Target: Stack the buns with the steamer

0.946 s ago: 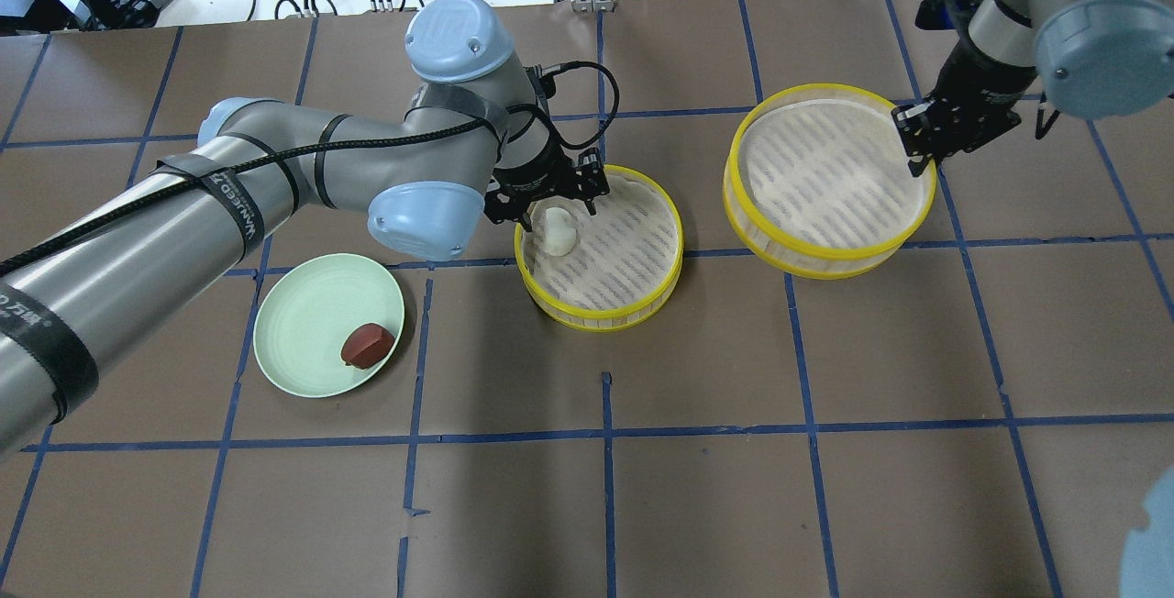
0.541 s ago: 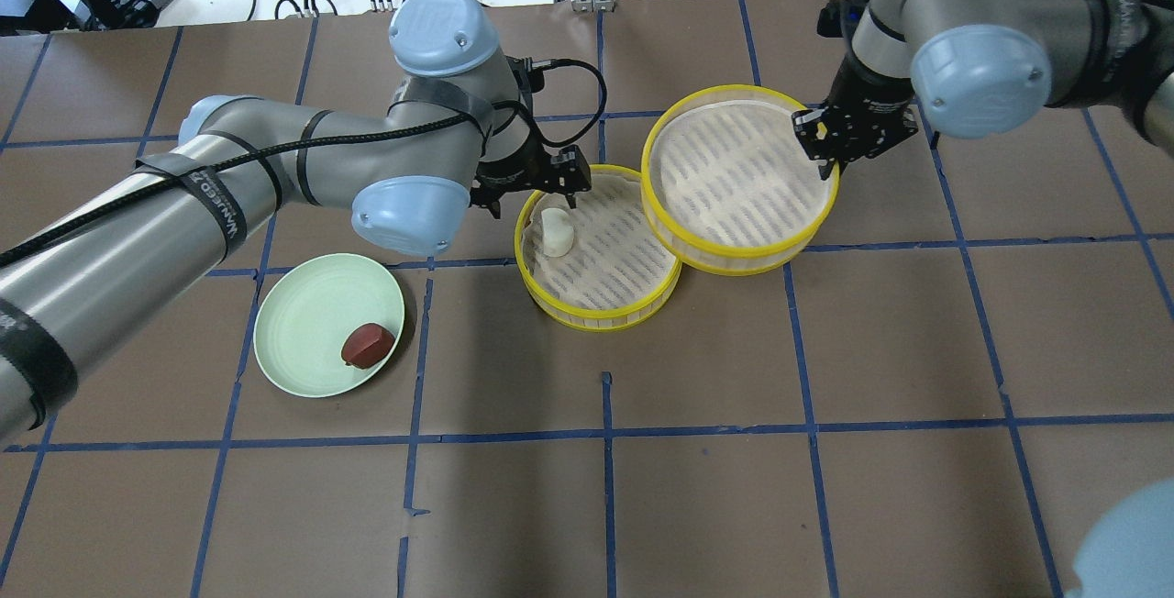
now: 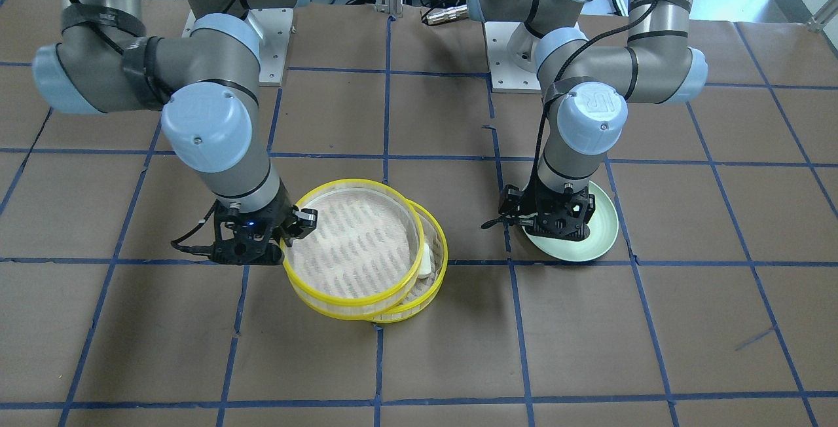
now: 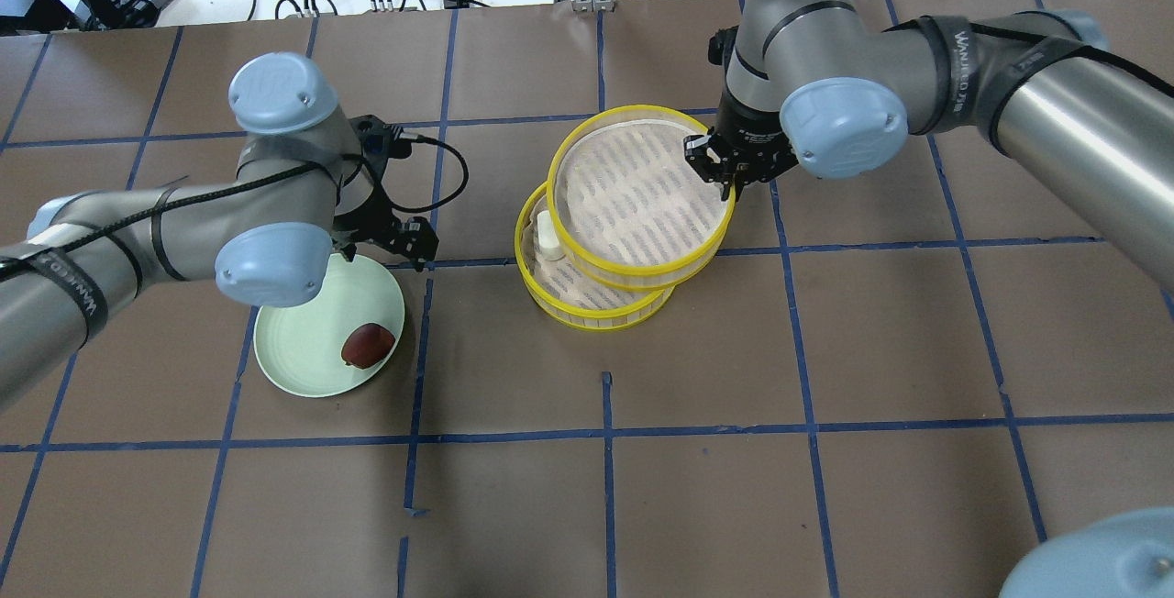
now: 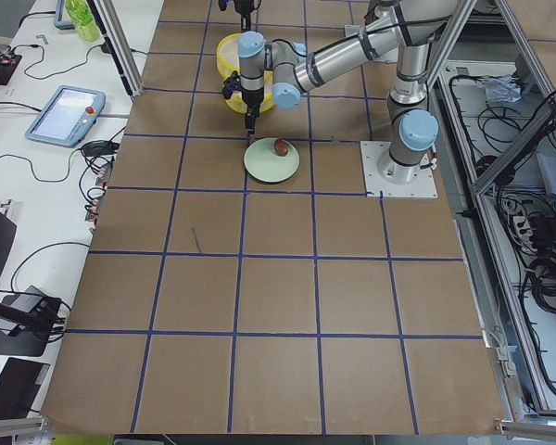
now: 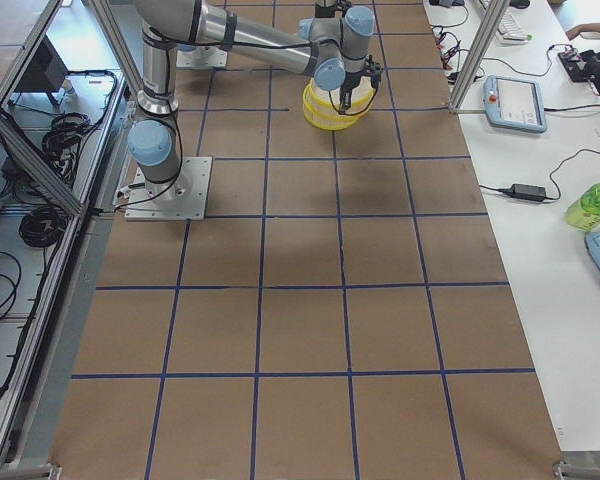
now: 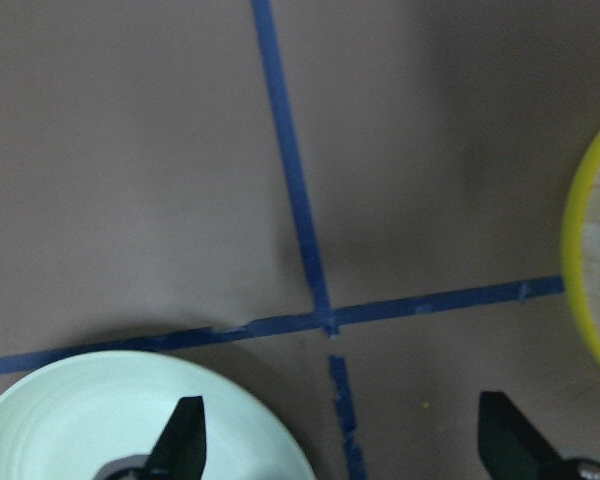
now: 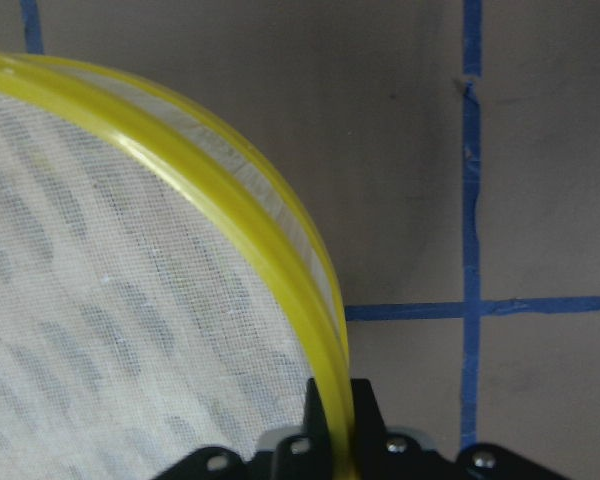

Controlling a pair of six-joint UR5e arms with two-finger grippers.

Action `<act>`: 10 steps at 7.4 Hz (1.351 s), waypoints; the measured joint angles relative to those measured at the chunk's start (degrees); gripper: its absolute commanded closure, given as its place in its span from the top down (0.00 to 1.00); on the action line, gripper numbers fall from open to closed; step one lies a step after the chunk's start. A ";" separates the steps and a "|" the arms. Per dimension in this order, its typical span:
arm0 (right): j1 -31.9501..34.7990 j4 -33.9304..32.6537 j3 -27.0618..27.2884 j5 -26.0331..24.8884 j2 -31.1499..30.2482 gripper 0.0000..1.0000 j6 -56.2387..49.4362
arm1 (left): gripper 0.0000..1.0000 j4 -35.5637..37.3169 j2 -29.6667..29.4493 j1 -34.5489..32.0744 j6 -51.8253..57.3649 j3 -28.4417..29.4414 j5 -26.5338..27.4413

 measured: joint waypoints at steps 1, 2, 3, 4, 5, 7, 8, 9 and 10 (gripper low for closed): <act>1.57 -0.31 -0.01 -0.03 0.90 0.07 0.21 | 0.87 1.31 0.41 0.85 0.55 -3.21 0.87; 2.35 -0.39 0.03 -0.02 1.47 0.07 0.15 | 0.72 1.85 0.39 1.20 0.61 -4.75 1.50; 2.69 -0.44 0.01 -0.01 2.00 0.08 0.07 | 0.45 1.98 0.15 1.33 0.48 -5.63 1.76; 2.83 -0.51 -0.02 0.02 2.43 0.08 0.05 | 0.21 1.95 -0.05 1.35 0.38 -6.43 1.81; 2.87 -0.64 -0.04 0.09 2.74 0.08 0.09 | 0.18 1.87 -0.14 1.37 0.32 -6.94 1.86; 2.98 -1.08 -0.05 1.62 2.99 0.08 0.44 | 0.18 1.74 0.20 1.37 0.10 -6.15 1.94; 3.20 -1.17 -0.06 1.88 3.00 0.08 0.50 | 0.18 1.60 0.57 1.34 0.02 -5.28 1.98; 3.49 -1.20 -0.06 1.88 3.07 0.16 0.53 | 0.18 1.53 0.78 1.28 -0.02 -4.36 2.00; 3.60 -1.22 -0.06 1.84 3.12 0.28 0.56 | 0.18 1.21 0.92 1.11 -0.14 -2.99 1.97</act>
